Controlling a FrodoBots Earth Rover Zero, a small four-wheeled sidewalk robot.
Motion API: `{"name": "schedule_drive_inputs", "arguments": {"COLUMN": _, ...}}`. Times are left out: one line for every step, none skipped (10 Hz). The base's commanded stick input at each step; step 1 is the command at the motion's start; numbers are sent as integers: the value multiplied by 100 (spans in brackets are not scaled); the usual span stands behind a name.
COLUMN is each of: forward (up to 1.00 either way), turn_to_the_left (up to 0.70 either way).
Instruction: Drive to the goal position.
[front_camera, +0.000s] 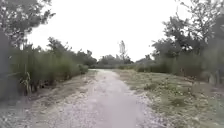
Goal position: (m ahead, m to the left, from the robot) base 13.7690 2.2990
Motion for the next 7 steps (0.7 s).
{"name": "schedule_drive_inputs", "arguments": {"forward": 70, "turn_to_the_left": 0}}
{"name": "schedule_drive_inputs", "arguments": {"forward": 70, "turn_to_the_left": 0}}
{"name": "schedule_drive_inputs", "arguments": {"forward": 70, "turn_to_the_left": 0}}
{"name": "schedule_drive_inputs", "arguments": {"forward": 70, "turn_to_the_left": 0}}
{"name": "schedule_drive_inputs", "arguments": {"forward": 70, "turn_to_the_left": 0}}
{"name": "schedule_drive_inputs", "arguments": {"forward": 70, "turn_to_the_left": 0}}
{"name": "schedule_drive_inputs", "arguments": {"forward": 70, "turn_to_the_left": 0}}
